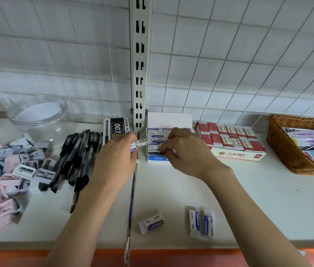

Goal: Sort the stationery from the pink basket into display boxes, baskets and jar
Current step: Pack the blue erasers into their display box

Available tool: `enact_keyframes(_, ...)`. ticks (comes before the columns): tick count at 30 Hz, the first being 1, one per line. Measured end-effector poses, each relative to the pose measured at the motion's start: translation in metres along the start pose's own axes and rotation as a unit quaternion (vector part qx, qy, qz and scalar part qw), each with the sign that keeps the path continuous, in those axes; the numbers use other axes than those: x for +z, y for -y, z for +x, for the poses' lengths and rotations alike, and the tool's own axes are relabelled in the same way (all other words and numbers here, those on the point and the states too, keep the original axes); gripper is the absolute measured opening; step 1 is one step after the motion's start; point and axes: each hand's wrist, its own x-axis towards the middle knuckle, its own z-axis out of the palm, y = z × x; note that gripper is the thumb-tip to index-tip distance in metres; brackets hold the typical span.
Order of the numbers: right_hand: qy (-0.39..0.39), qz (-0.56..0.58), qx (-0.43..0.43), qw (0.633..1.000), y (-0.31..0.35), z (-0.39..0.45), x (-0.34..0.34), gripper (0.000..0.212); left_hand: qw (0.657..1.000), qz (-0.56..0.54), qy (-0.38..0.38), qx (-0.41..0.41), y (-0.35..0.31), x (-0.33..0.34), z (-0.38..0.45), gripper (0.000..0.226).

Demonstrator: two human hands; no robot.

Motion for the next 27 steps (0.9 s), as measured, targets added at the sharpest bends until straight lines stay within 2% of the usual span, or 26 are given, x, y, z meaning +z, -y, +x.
enact_keyframes(7, 0.013, 0.003, 0.005, 1.0, 0.003, 0.0, 0.003, 0.032, 1.0, 0.001, 0.005, -0.001, 0.004, 0.001, -0.003, 0.021)
enact_keyframes(12, 0.037, -0.063, 0.019, 0.997, 0.007, -0.001, -0.001, 0.033, 1.0, -0.011, 0.008, 0.001, 0.01, 0.001, -0.005, 0.017)
enact_keyframes(18, 0.063, -0.066, 0.025, 0.996, 0.006, -0.001, 0.001, 0.03, 1.0, -0.01, 0.004, 0.008, 0.015, 0.003, -0.008, 0.012)
enact_keyframes(27, 0.039, -0.112, 0.025, 0.993, 0.01, 0.002, 0.0, 0.033, 1.0, -0.018, 0.005, -0.002, 0.02, 0.005, -0.013, 0.015)
